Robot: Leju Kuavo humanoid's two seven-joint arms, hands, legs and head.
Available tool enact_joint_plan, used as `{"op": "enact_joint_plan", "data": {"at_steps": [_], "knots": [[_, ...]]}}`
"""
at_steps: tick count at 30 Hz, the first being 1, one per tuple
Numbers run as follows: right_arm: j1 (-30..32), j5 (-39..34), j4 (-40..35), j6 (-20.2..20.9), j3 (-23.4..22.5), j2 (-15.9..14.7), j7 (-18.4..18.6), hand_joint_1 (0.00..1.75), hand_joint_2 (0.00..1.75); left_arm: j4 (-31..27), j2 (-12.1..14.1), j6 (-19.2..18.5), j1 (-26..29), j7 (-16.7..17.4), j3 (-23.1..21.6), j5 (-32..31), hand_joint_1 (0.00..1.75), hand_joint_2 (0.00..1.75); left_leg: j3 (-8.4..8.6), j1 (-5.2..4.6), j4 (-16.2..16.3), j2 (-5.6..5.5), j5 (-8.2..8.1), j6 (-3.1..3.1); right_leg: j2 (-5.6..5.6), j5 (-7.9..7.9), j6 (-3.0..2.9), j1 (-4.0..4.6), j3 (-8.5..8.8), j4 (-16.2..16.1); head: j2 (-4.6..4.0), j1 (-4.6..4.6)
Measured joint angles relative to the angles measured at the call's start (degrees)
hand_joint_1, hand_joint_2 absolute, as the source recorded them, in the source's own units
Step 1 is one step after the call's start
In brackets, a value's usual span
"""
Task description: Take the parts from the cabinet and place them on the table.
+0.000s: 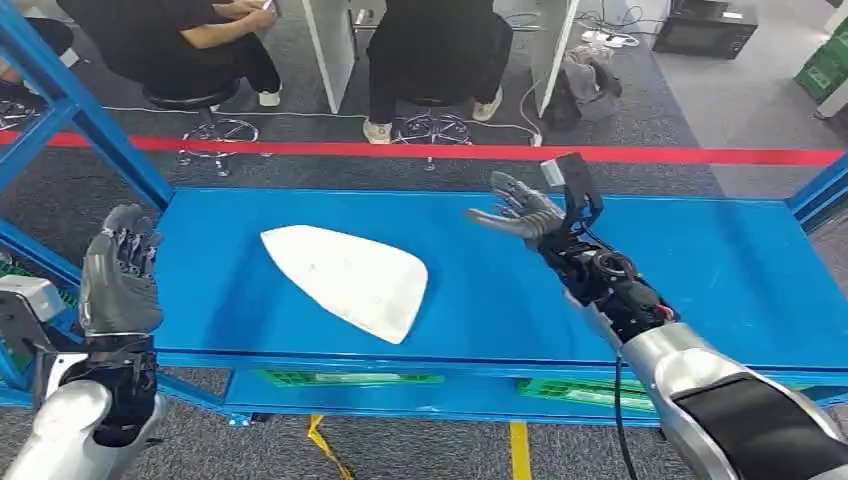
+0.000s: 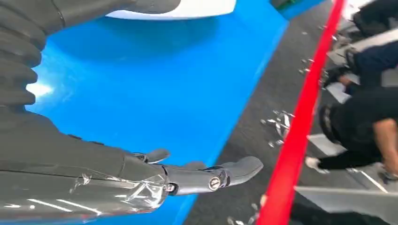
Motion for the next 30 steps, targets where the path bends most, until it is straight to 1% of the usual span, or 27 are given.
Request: {"op": "enact_joint_plan", "data": {"at_steps": [3,12,17,22,27,30], "knots": [[-0.64,-0.63,2.01,1.38,0.98,0.57,0.65,0.00,1.75,0.00,0.00,0.00,-0.19,0.02,0.00,0.00,0.00,0.00,-0.01,0.00,0.00,-0.02,-0.01,0.00,-0.01,0.00,0.00,0.00,-0.01,-0.01,0.00,-0.02],[-1.55,-0.76,4.98,2.14,2.27,1.31,0.87,0.00,1.75,0.00,0.00,0.00,-0.20,0.02,0.00,0.00,0.00,0.00,-0.01,0.00,0.00,-0.02,-0.01,0.01,-0.03,0.00,0.00,0.00,0.00,-0.02,0.00,-0.04],[-2.35,-2.54,6.95,5.25,3.39,2.01,2.60,0.00,1.75,0.00,0.00,0.00,-0.32,0.15,0.00,0.00,0.00,0.00,0.00,0.00,0.00,-0.02,-0.01,0.01,-0.03,0.00,0.00,0.00,0.00,-0.02,0.00,-0.07],[-3.11,-4.06,10.09,10.42,5.16,3.04,4.22,0.00,1.75,0.00,-0.02,-0.11,-0.79,0.20,0.00,0.02,0.00,0.00,0.00,0.00,0.00,-0.02,-0.01,0.01,-0.01,0.00,0.00,0.01,-0.01,-0.02,0.00,-0.07],[-3.94,-4.68,12.67,12.46,6.86,3.71,5.77,0.00,1.75,0.09,-0.37,-0.26,-1.08,-0.02,-0.02,0.09,0.00,0.00,-0.01,0.00,0.00,-0.02,-0.01,0.01,-0.02,-0.01,0.00,0.01,-0.02,-0.02,0.00,-0.11],[-4.52,-4.70,14.14,12.96,7.80,3.98,6.25,0.00,1.75,0.13,-0.57,-0.28,-1.28,-0.04,-0.02,0.09,0.00,0.00,0.00,0.00,0.00,-0.02,-0.01,0.01,-0.02,0.00,0.00,0.00,-0.02,-0.02,0.00,-0.11]]}}
